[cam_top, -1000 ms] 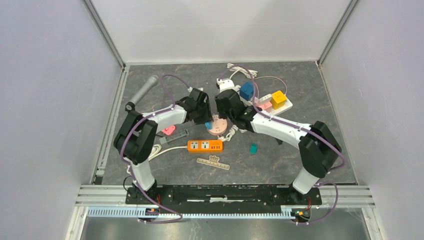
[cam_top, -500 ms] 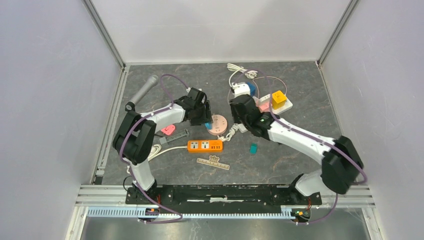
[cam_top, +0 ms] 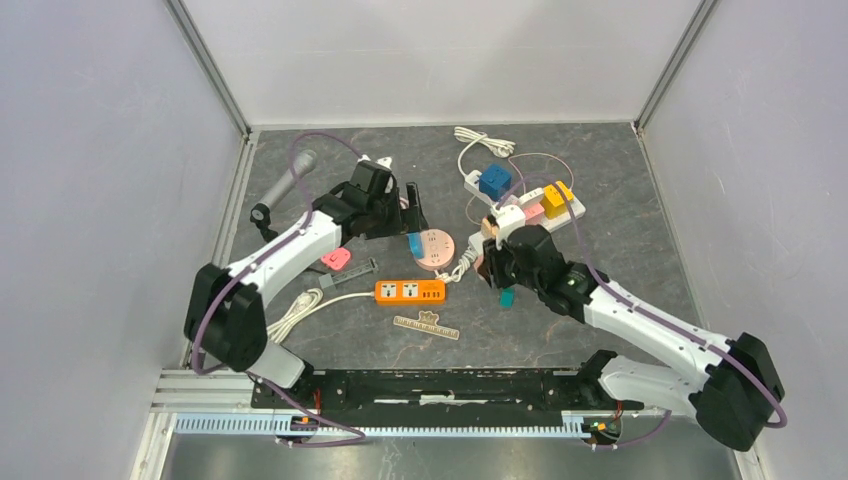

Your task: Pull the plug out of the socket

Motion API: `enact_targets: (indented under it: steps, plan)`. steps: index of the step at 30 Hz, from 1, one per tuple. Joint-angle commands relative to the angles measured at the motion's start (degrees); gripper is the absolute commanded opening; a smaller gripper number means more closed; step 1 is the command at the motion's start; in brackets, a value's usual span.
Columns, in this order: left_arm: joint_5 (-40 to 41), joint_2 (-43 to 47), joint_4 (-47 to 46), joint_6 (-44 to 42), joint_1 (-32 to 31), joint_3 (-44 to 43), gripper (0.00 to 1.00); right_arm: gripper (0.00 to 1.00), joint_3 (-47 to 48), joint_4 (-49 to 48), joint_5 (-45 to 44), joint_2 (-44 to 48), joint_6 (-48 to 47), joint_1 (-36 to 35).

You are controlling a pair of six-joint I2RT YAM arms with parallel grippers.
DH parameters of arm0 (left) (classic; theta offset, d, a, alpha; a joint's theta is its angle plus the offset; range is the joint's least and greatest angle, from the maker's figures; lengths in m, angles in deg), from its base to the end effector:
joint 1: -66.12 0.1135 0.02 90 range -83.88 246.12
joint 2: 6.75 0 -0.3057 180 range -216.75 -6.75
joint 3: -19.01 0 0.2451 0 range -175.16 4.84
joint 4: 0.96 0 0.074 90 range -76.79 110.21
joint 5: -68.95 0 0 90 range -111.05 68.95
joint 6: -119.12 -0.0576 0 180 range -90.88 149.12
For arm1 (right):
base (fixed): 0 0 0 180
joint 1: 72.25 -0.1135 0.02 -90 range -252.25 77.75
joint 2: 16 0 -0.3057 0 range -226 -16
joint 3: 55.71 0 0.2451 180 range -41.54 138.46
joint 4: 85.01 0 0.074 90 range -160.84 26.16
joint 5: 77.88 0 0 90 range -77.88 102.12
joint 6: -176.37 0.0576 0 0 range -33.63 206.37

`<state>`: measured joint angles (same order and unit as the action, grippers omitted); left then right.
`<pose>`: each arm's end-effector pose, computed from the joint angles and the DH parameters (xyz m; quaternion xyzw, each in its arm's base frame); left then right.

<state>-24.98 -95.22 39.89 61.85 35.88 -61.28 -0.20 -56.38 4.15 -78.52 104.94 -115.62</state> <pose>0.2923 -0.1750 0.2850 -0.0083 0.9363 -0.2101 0.2815 0.1717 0.1512 0.2784 -0.1596 0.8735 0.1815 0.4225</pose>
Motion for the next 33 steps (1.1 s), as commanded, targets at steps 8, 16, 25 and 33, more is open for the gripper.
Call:
enact_targets:
  steps: [8,16,25,33]
  plan:
    - [-1.9,12.8,1.1,-0.8,0.1,9.1,1.0,0.16,-14.9,-2.9,22.2,5.7,1.1,0.2]
    - [-3.6,14.5,1.6,-1.3,0.1,9.9,1.0,0.52,-18.5,-2.5,19.6,6.8,2.9,0.2]
    - [-2.6,13.0,3.6,-1.4,0.1,6.6,1.0,0.78,-17.2,-0.1,10.2,9.3,4.7,0.1]
    - [-0.5,11.6,2.6,0.5,0.1,6.0,1.0,0.88,-8.7,11.0,-15.6,13.3,7.4,0.2]
